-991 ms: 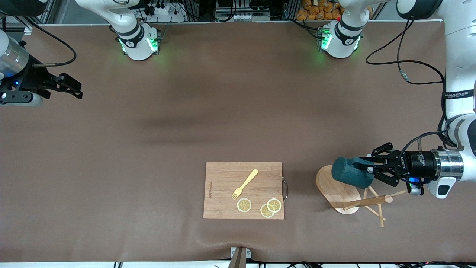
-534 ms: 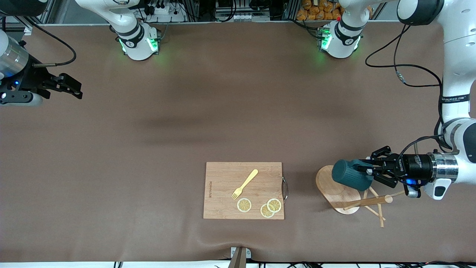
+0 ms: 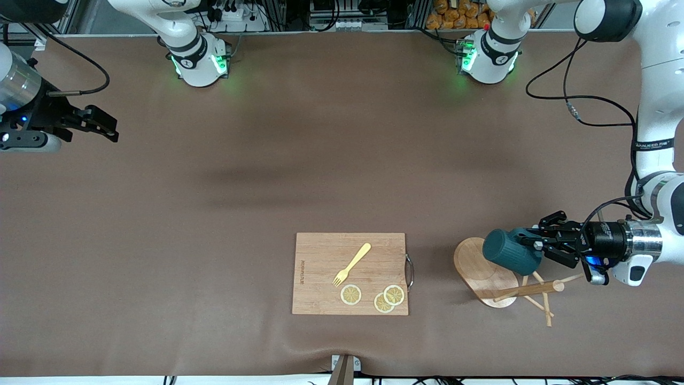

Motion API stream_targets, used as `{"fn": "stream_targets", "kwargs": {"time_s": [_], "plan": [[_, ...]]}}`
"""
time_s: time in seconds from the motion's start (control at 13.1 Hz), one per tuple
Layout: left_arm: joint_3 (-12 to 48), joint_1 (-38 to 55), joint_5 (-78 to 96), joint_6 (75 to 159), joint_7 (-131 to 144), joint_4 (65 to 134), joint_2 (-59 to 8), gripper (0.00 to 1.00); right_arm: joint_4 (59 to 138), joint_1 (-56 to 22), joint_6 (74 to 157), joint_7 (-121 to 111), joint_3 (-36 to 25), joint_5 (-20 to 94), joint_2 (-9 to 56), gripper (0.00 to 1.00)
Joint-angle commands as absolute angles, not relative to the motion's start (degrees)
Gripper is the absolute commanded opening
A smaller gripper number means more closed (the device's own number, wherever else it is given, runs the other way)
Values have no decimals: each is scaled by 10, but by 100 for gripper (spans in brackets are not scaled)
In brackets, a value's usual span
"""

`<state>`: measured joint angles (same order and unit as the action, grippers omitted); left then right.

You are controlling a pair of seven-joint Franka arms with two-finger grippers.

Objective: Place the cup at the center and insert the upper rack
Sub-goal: 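Slide the mug onto a mug-tree peg with the left gripper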

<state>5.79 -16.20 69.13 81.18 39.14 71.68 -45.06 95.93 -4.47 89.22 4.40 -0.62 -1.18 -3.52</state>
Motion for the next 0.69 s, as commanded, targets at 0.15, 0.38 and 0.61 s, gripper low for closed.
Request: {"fn": "stream_targets", "kwargs": {"time_s": [0.15, 0.38, 0.61], "plan": [[64, -170, 708, 799, 367, 712, -456, 0, 969, -49, 891, 55, -8, -21, -50, 100], [64, -171, 708, 799, 359, 712, -460, 0, 969, -49, 891, 54, -8, -20, -50, 100], [63, -174, 708, 800, 340, 711, -464, 0, 969, -49, 890, 55, -8, -20, -50, 100]]}}
